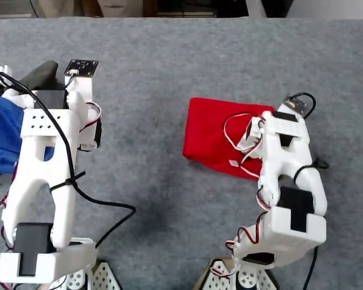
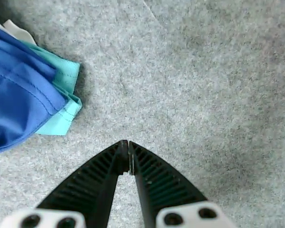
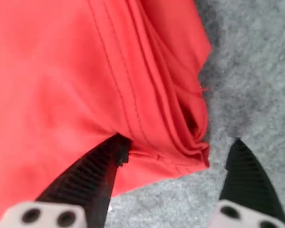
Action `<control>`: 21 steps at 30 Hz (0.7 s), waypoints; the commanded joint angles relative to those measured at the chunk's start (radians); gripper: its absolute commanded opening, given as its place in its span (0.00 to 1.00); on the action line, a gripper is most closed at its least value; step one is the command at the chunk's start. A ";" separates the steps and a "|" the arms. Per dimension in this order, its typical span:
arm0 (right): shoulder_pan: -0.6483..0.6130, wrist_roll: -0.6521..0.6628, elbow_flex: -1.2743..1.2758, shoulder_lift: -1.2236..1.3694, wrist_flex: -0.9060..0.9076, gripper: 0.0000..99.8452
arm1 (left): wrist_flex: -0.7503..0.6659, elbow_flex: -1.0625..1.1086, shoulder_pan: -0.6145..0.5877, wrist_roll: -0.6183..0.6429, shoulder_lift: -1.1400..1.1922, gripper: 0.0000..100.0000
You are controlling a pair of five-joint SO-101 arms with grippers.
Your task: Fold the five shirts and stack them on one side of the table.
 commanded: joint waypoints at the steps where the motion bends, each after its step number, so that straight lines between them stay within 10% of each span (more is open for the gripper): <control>1: -0.013 -0.002 0.004 0.010 -0.005 0.21 | -0.005 -0.006 -0.014 -0.002 -0.038 0.02; 6: -0.013 0.041 -0.018 0.007 0.003 0.01 | -0.005 -0.006 -0.014 -0.002 -0.038 0.02; 21: 0.127 0.121 -0.148 0.001 0.141 0.00 | -0.005 -0.006 -0.015 -0.002 -0.038 0.02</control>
